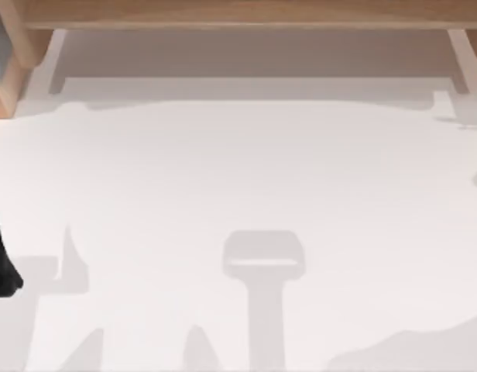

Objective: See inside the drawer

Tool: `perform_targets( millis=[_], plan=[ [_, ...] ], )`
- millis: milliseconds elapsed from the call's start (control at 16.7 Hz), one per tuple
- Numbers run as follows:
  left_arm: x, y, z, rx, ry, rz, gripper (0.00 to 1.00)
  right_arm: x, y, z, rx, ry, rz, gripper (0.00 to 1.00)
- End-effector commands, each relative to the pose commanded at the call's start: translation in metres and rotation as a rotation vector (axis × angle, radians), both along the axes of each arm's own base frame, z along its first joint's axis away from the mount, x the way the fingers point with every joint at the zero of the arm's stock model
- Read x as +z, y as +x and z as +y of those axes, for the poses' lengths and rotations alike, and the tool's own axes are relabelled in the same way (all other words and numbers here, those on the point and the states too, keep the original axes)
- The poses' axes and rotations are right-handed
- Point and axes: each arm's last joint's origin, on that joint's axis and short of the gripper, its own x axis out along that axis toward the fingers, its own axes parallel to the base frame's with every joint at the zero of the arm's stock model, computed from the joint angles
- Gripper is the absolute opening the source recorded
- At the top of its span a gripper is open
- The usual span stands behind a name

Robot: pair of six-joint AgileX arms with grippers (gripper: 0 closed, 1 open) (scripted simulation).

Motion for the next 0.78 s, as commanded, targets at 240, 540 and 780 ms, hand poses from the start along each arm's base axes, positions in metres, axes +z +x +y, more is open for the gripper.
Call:
perform_targets(
  millis=[240, 540, 780],
  plan=[
    [0.0, 0.0, 0.0, 0.0, 0.0, 0.0, 1.0, 0.0, -0.006, 0.001, 0.001, -0.001, -0.001, 0.0],
    [0.0, 0.0, 0.0, 0.0, 0.0, 0.0, 1.0, -0.001, -0.021, -0.001, -0.004, 0.0, 0.0, 0.0],
    [0.0, 0.0, 0.0, 0.0, 0.0, 0.0, 1.0, -0.001, -0.055, 0.0, -0.001, 0.002, 0.002, 0.0]
  ],
)
